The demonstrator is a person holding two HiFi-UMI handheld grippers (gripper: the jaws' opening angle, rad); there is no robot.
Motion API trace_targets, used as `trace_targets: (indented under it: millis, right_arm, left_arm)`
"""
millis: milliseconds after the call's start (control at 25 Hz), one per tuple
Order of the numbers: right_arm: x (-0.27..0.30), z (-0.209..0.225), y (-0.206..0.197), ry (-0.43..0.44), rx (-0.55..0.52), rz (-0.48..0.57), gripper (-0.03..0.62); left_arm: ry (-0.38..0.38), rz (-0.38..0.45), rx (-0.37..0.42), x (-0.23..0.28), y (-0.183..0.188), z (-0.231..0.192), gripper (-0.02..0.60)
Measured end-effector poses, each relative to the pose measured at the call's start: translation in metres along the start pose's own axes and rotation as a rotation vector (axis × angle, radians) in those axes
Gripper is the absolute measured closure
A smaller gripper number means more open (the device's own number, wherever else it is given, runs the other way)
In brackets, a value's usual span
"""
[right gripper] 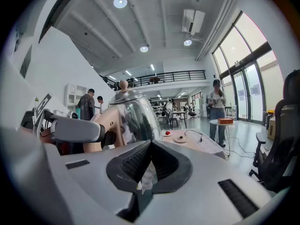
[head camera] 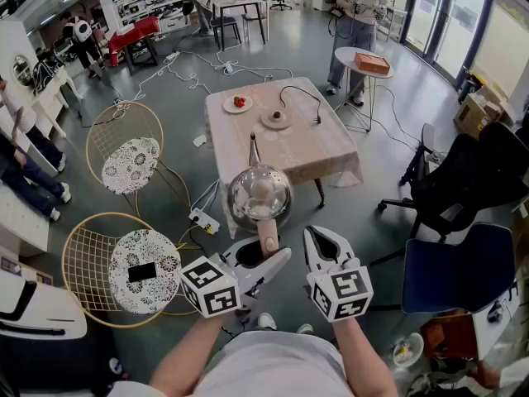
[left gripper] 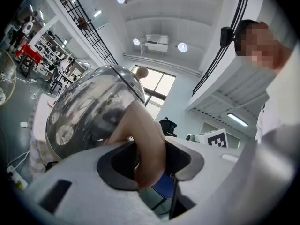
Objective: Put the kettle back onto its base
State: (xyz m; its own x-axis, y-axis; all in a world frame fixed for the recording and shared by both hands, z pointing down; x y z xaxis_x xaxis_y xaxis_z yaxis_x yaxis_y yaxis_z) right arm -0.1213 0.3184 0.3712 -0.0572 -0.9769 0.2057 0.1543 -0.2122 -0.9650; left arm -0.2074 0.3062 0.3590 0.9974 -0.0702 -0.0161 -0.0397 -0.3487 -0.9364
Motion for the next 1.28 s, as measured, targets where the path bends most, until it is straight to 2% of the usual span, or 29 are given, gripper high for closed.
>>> trace_targets:
  millis: [760,1040,1280]
  right_arm:
    - [0.024,0.005,0.005,-0.032,-0.017,-0.001,0.588]
    - [0.033,0.024,0.008,-0.031,-0.010,-0.003,0.588]
    - [0.055,0.057,0.013,-0.009,0.008,-0.003,0.588]
  left_arm:
    - [-0.049,-0.008,-0.004,0.011,0.006,-0.021,0.419]
    - [-0.047,-0.012,-0.007,0.029,0.006,-0.032,0.419]
    - [-0.027,-0.029,-0.015,0.061,0.006,-0.049,0.419]
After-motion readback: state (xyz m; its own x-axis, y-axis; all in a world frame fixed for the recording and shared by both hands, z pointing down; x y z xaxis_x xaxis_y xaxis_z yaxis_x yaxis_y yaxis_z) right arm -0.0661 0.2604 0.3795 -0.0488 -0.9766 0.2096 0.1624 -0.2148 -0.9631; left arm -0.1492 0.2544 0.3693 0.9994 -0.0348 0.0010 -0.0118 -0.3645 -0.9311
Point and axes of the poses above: the fingertips, and each gripper's own axes: x forward along the fingers, z to its right, y out of its top, the point moved 2 cm from there along -x, backward along the fingers, and after that the axes turned 7 degrees about x, right-handed, at the moved point
